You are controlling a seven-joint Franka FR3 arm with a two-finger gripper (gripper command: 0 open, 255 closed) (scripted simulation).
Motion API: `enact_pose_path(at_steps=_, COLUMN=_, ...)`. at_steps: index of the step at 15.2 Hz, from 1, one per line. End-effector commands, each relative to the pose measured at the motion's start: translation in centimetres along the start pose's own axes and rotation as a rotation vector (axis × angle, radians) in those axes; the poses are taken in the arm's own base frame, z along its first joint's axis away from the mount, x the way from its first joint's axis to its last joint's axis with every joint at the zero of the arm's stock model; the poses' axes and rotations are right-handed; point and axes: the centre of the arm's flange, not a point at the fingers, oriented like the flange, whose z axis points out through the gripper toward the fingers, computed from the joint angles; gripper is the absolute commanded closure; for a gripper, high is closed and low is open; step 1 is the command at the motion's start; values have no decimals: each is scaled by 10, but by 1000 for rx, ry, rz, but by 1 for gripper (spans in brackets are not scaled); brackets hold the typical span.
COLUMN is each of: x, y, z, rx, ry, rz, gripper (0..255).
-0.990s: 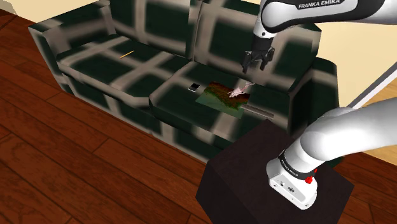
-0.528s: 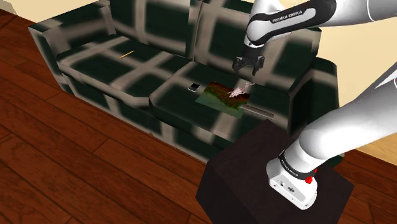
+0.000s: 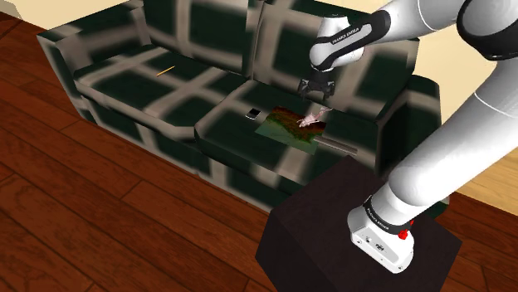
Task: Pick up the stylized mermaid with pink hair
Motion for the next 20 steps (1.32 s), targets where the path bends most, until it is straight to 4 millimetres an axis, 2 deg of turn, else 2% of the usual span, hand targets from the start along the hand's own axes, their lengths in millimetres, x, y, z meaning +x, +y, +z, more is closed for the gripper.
enact_pose_path(at_steps=1, x=19, y=1, z=20, rx=0, ry=4, rz=59, gripper=0)
enact_pose_path(at_steps=8, x=83, y=16, z=83, rx=1, ry=15, rz=260, gripper=0)
enact_pose_path(at_steps=16, x=152, y=48, z=154, rx=2, ry=27, rz=489, gripper=0)
enact_pose_path(at_steps=19, x=175, y=63, z=179, rx=3, ry=31, rz=568, gripper=0)
enact_pose_path(at_steps=20, x=175, y=62, z=184, rx=3, ry=31, rz=568, gripper=0)
